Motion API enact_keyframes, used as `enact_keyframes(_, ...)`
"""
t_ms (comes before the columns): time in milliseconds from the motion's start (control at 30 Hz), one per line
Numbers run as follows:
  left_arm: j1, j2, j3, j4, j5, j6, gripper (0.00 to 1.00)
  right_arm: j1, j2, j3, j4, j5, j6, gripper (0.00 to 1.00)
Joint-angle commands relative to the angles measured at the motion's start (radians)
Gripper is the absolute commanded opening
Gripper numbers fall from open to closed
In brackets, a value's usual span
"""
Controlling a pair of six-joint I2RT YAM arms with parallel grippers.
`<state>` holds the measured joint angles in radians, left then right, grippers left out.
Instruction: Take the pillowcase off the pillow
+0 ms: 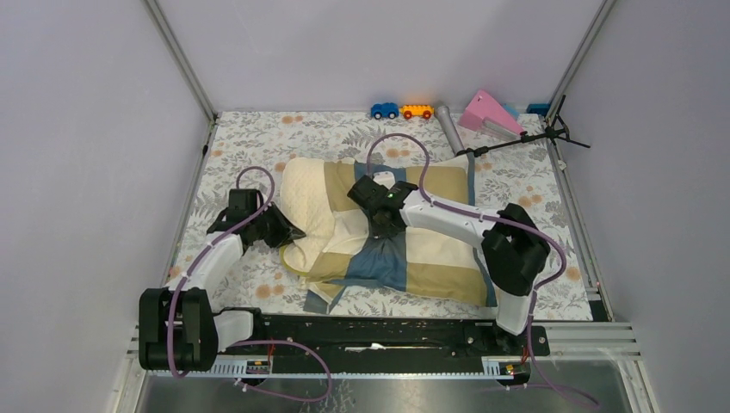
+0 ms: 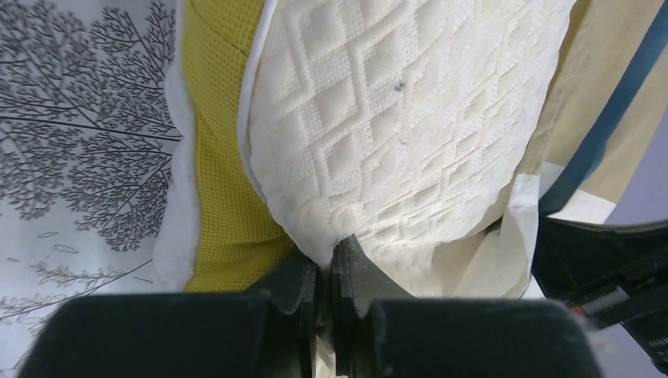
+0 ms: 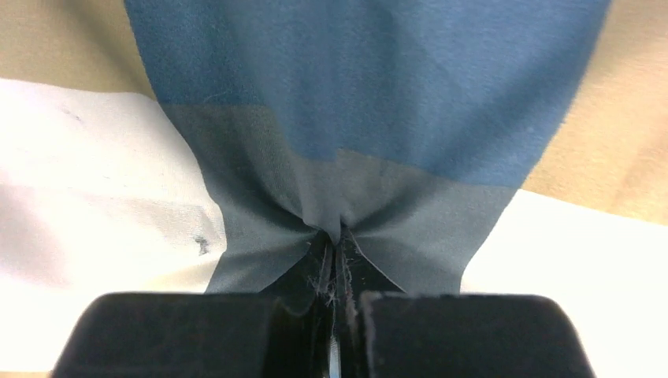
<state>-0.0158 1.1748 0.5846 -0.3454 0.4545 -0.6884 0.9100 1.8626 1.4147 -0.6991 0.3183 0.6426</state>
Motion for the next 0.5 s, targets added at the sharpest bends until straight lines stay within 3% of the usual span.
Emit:
enact_keyframes(0,-0.004,0.007,0.093,-0.104,-0.118,0.070,0.00,-0.016,-0.112,-0.026,-0.119,0.180,-0.001,0.00)
enact_keyframes(233,-0.004,0.007,0.166,-0.159,-0.297,0.097,0.00,-0.219,-0.337,-0.182,-0.145,0.251,-0.030,0.00)
enact_keyframes(367,-0.004,0.014,0.190,-0.162,-0.344,0.092,0.00,-0.393,-0.494,-0.278,-0.089,0.241,-0.081,0.00)
enact_keyframes(467,-0.004,0.026,0.207,-0.154,-0.350,0.083,0.00,-0.456,-0.582,-0.314,-0.035,0.226,-0.128,0.00)
